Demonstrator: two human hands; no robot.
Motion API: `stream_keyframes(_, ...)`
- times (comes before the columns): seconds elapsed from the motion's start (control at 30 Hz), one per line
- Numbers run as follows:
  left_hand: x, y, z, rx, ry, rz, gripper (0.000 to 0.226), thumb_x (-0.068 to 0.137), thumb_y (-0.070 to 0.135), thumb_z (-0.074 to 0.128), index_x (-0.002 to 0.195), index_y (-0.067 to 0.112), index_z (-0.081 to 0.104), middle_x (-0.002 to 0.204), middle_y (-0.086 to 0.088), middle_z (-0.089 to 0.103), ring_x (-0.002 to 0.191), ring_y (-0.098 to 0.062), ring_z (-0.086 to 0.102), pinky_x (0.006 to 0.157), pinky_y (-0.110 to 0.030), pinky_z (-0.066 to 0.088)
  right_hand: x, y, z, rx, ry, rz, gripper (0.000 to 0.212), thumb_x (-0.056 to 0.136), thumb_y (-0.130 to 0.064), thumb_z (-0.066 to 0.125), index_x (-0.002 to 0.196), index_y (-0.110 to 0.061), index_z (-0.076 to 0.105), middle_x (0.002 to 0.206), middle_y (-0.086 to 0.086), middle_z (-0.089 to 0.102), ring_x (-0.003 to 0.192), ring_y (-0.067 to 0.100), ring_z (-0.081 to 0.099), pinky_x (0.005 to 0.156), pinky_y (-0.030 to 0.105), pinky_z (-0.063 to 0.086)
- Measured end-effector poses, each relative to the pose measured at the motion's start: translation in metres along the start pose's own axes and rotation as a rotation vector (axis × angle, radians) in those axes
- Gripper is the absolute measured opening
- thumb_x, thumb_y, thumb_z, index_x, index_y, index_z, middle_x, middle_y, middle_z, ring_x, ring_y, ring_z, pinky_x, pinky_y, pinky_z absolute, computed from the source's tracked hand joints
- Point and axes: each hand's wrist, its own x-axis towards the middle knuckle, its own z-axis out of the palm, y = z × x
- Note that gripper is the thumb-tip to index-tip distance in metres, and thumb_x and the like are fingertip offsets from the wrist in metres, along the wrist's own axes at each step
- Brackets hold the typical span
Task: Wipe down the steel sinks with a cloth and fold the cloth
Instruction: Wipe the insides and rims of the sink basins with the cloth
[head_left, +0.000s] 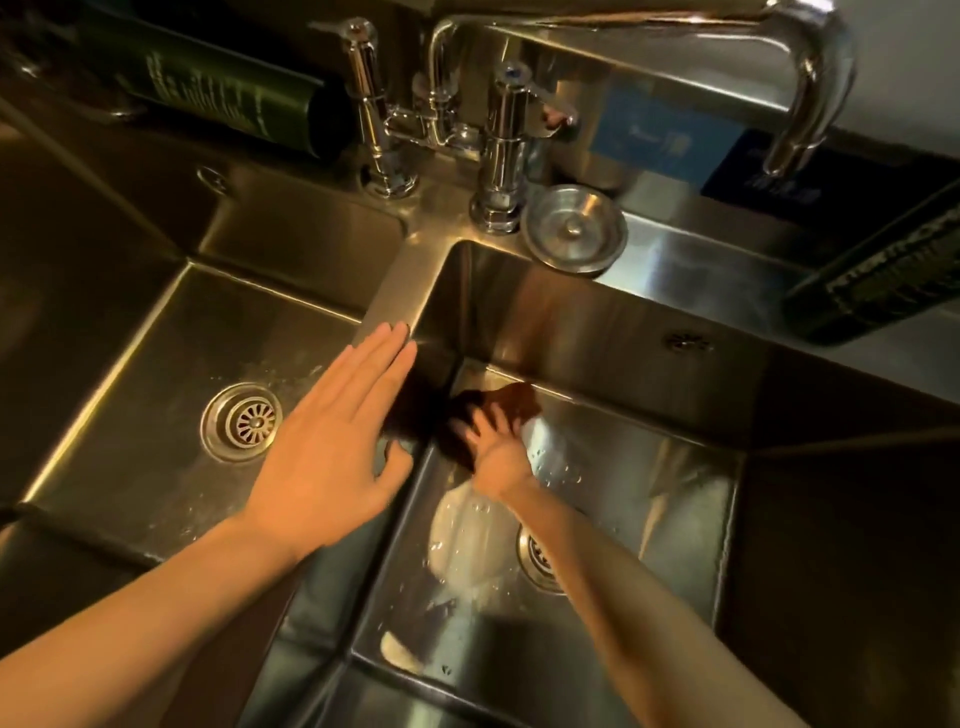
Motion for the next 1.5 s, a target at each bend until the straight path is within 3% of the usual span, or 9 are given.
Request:
stream_keyframes(0.1, 0.0, 0.0, -0.002, -0.039, -0.009, -0.009, 0.069, 0.078, 0.029, 0.043, 0.142, 0.005, 0.038, 0.154, -0.007, 0.025, 0.143, -0.015, 0.017, 0.118, -0.023, 0.005, -0.036, 0.031, 0.021, -0.046, 0.116, -0.373, 0.071, 0.062, -0.023, 0.074, 0.129, -0.027, 0.049, 0.14, 0.008, 0.047, 0.132, 0.04, 0.038, 0.102, 0.06, 0.036)
stream_keyframes(0.37, 0.0, -0.003, 0.001, -0.11, 0.027, 0.013, 0.071, 0.072, 0.027, 0.042, 0.14, 0.007, 0.043, 0.154, -0.005, 0.026, 0.143, -0.014, 0.017, 0.118, -0.023, 0.005, 0.041, -0.011, -0.009, 0.36, 0.101, 0.311, 0.066, 0.088, -0.035, 0.053, 0.147, -0.022, 0.027, 0.156, 0.0, 0.017, 0.146, 0.024, 0.003, 0.116, 0.052, 0.011)
stream_keyframes(0.53, 0.001, -0.001, -0.001, -0.108, 0.024, 0.013, 0.07, 0.071, 0.028, 0.041, 0.137, 0.006, 0.046, 0.153, -0.008, 0.027, 0.142, -0.013, 0.017, 0.117, -0.02, 0.001, 0.046, 0.011, -0.022, 0.096, -0.074, 0.044, 0.087, 0.075, -0.058, 0.049, 0.147, -0.019, 0.022, 0.154, 0.005, 0.02, 0.144, 0.026, 0.007, 0.113, 0.056, 0.015)
stream_keyframes(0.63, 0.0, -0.001, -0.002, -0.091, 0.007, 0.005, 0.069, 0.07, 0.024, 0.051, 0.136, 0.005, 0.048, 0.153, -0.009, 0.026, 0.141, -0.013, 0.015, 0.116, -0.018, -0.003, -0.004, 0.036, -0.028, 0.005, -0.058, -0.199, 0.076, 0.075, -0.041, 0.071, 0.138, -0.012, 0.04, 0.151, 0.009, 0.027, 0.142, 0.027, 0.016, 0.111, 0.054, 0.023)
stream_keyframes(0.87, -0.001, -0.001, 0.0, -0.077, 0.012, 0.024, 0.071, 0.069, 0.031, 0.041, 0.134, 0.004, 0.049, 0.153, -0.012, 0.027, 0.142, -0.016, 0.015, 0.117, -0.022, -0.002, 0.025, 0.016, -0.027, 0.374, 0.054, 0.335, 0.092, 0.077, -0.046, 0.068, 0.148, -0.015, 0.017, 0.156, 0.0, 0.011, 0.144, 0.034, 0.002, 0.114, 0.053, 0.016)
stream_keyframes(1.1, -0.002, -0.008, 0.0, -0.093, -0.018, 0.098, 0.07, 0.07, 0.033, 0.041, 0.133, 0.004, 0.051, 0.155, -0.015, 0.02, 0.145, -0.023, 0.013, 0.118, -0.032, 0.007, -0.037, 0.038, 0.012, 0.039, -0.079, -0.171, 0.084, 0.073, -0.039, 0.071, 0.144, -0.016, 0.033, 0.157, 0.008, 0.017, 0.143, 0.036, 0.01, 0.11, 0.056, 0.02)
stream_keyframes(1.27, -0.003, -0.009, -0.002, -0.099, -0.047, 0.138, 0.069, 0.071, 0.037, 0.043, 0.133, 0.008, 0.052, 0.156, -0.014, 0.018, 0.146, -0.022, 0.01, 0.119, -0.032, 0.005, -0.134, 0.095, 0.077, 0.312, 0.189, 0.355, 0.085, 0.062, -0.054, 0.056, 0.137, -0.023, 0.033, 0.148, 0.016, 0.034, 0.132, 0.047, 0.03, 0.1, 0.062, 0.035)
stream_keyframes(1.37, -0.001, -0.01, -0.001, -0.12, -0.03, 0.131, 0.066, 0.072, 0.034, 0.042, 0.131, 0.007, 0.053, 0.155, -0.014, 0.02, 0.145, -0.022, 0.013, 0.119, -0.029, 0.004, -0.111, 0.069, 0.053, 0.423, 0.202, 0.675, 0.081, 0.079, -0.049, 0.063, 0.143, -0.013, 0.031, 0.153, 0.013, 0.02, 0.139, 0.042, 0.015, 0.109, 0.056, 0.025)
stream_keyframes(1.5, -0.003, -0.009, 0.002, -0.131, 0.001, 0.11, 0.061, 0.076, 0.029, 0.039, 0.13, 0.006, 0.055, 0.155, -0.011, 0.022, 0.145, -0.018, 0.013, 0.118, -0.024, 0.002, -0.048, 0.03, 0.022, 0.404, 0.188, 0.546, 0.077, 0.08, -0.047, 0.063, 0.142, -0.019, 0.029, 0.155, 0.005, 0.013, 0.142, 0.039, 0.005, 0.111, 0.059, 0.02)
